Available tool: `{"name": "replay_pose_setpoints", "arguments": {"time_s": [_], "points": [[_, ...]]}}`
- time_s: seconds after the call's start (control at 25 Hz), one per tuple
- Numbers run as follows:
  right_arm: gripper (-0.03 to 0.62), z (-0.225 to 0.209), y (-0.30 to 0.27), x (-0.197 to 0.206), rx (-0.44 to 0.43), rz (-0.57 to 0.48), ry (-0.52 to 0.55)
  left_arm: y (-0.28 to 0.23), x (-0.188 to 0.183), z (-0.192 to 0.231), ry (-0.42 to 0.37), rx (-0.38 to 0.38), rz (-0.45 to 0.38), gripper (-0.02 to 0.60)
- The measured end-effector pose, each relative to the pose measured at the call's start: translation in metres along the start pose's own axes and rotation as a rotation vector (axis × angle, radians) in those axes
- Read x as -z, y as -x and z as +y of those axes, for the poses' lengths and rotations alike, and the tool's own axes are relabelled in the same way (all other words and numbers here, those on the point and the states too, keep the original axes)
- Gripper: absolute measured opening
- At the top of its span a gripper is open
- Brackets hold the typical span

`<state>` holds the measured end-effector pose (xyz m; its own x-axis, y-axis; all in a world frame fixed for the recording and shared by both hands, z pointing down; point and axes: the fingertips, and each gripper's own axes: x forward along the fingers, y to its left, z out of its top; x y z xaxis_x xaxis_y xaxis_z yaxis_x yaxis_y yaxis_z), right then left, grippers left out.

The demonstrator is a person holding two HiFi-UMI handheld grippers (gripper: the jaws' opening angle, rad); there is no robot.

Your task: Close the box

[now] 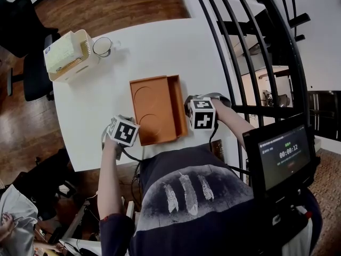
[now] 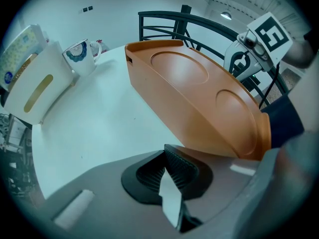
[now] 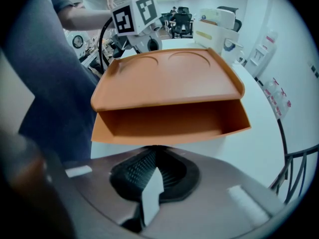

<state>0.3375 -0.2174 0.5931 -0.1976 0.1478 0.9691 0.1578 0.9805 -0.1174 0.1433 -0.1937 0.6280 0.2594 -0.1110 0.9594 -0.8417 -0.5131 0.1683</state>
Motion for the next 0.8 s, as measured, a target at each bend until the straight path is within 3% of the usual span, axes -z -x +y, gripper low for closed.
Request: {"name": "replay_pose_setpoints", "arguments": {"time_s": [0.8], "points": [[0.005,0.004,-0.001,-0.016,0.016,-0.042,0.024,0.003,-0.002,-0.006,0.002,0.007,-0.005,0.015]]}}
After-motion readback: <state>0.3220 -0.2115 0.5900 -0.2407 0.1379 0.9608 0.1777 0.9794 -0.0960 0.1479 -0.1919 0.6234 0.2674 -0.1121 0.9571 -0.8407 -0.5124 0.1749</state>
